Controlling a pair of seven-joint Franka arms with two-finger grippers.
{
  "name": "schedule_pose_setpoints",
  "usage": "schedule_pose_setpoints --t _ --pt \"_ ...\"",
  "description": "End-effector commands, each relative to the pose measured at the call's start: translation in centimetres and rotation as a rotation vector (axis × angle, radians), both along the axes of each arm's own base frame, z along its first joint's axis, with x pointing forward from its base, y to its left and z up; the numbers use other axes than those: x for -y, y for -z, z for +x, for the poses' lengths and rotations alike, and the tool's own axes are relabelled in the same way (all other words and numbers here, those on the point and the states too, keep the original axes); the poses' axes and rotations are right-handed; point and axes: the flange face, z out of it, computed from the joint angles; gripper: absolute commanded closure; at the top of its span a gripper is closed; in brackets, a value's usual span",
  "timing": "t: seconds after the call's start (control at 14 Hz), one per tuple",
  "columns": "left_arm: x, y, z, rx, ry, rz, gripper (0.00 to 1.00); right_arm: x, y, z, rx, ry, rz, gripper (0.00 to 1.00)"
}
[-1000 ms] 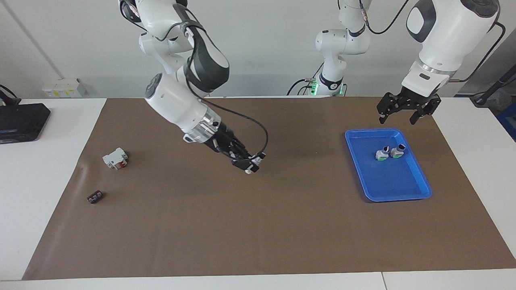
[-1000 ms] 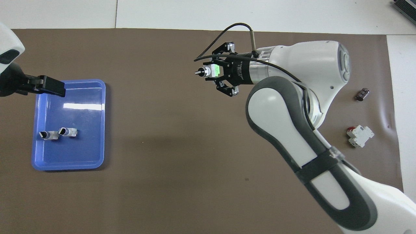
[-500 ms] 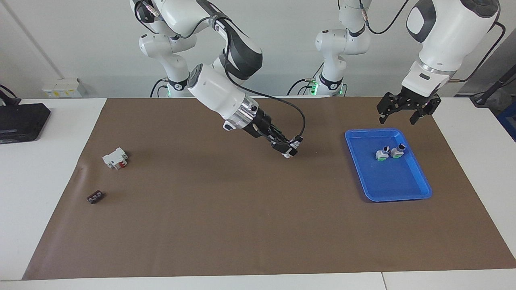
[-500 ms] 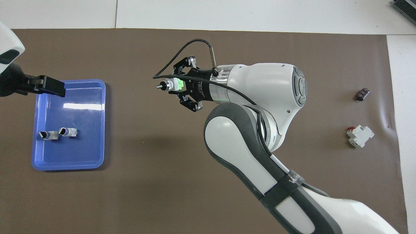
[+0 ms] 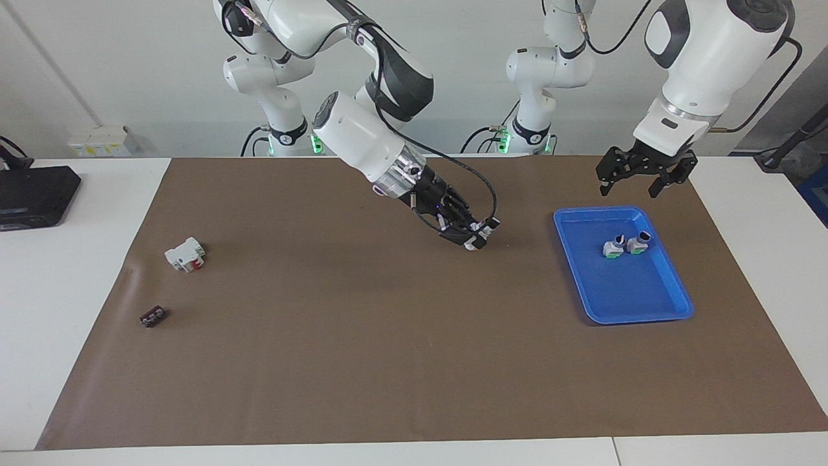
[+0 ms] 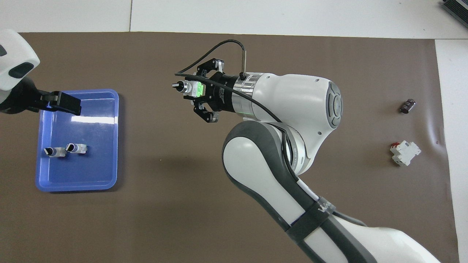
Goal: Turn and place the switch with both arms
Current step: 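Carry the switch toward the tray while the left gripper reaches out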
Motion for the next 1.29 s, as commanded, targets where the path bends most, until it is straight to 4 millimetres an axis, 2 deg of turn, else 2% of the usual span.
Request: schedule_pose_setpoints --t 0.0,0.14,0.43,0.64,0.79,1.0,1.21 --pt "1.5 0.4 -1.5 -0.012 0.003 -0.058 0.00 -1.7 -0.3 -0.9 -0.016 0.000 0.013 1.00" --pt "2.1 0.0 -1.4 -0.021 -0.108 -0.214 0.00 -2.2 -0.1 -1.2 0.011 -0.028 -0.029 1.00" --pt "3.7 -0.9 -0.4 -0.021 -0.442 -0.386 0.00 -3.4 -0.1 -2.1 0.036 -0.059 -0.061 1.00" --pt "4.5 -0.6 0.3 -0.033 -0.648 -0.487 0.01 -3.4 0.0 -2.1 0.044 -0.065 -0.075 1.00" --pt "4.9 -0.3 0.6 -0.058 -0.798 -0.539 0.07 -3.4 0.0 -2.1 0.044 -0.064 -0.075 1.00" --pt "6.8 0.2 0.2 -0.131 -1.004 -0.541 0.11 -3.4 0.0 -2.2 0.045 -0.066 -0.076 1.00" --pt "9.4 0.2 -0.4 -0.186 -1.158 -0.541 0.20 -3.4 0.0 -2.2 0.050 -0.066 -0.076 1.00"
